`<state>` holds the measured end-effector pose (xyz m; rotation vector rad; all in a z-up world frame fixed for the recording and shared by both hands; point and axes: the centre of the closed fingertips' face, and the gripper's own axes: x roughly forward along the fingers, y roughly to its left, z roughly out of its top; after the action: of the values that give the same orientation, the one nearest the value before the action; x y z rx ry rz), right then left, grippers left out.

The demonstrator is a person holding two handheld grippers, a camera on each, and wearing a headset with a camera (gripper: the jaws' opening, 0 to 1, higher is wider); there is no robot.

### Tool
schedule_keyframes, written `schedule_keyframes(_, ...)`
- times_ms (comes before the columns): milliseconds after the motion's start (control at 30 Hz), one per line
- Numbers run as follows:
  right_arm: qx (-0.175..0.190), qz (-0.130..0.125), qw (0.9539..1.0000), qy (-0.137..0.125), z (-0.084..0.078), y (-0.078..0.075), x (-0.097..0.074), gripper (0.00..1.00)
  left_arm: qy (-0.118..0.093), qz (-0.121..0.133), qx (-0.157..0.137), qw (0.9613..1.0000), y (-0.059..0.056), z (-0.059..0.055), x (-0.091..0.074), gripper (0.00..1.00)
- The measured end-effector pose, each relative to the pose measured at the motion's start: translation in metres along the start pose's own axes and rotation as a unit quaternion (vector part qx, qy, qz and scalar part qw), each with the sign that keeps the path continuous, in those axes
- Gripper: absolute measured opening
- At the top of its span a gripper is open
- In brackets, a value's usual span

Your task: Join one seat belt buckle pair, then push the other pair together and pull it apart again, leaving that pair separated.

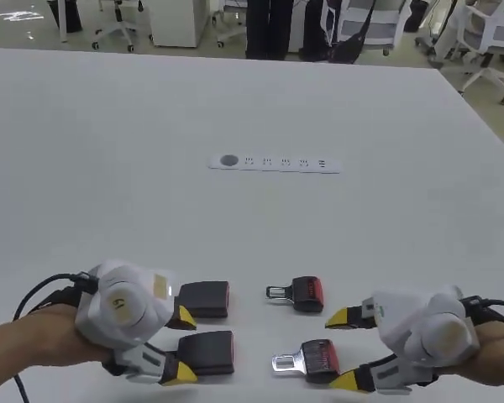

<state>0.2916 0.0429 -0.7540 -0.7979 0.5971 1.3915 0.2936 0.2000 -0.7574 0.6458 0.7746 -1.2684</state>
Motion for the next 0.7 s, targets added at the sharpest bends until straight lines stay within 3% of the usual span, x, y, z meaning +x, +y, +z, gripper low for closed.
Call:
schedule_keyframes(267, -0.002, 0.015, 0.9998, 0.013, -0.0045, 0.0034, 0.0085, 0.35, 0.016, -0.010, 0.014, 0.9997, -0.0012, -0.0055, 0.0049, 0.32)
schedule_keyframes(700, 0.005, 0.016, 0.9997, 0.019, -0.0055, 0.0045, 0.0098, 0.31, 0.022, -0.025, 0.037, 0.9988, -0.0021, -0.0065, 0.0075, 0.32)
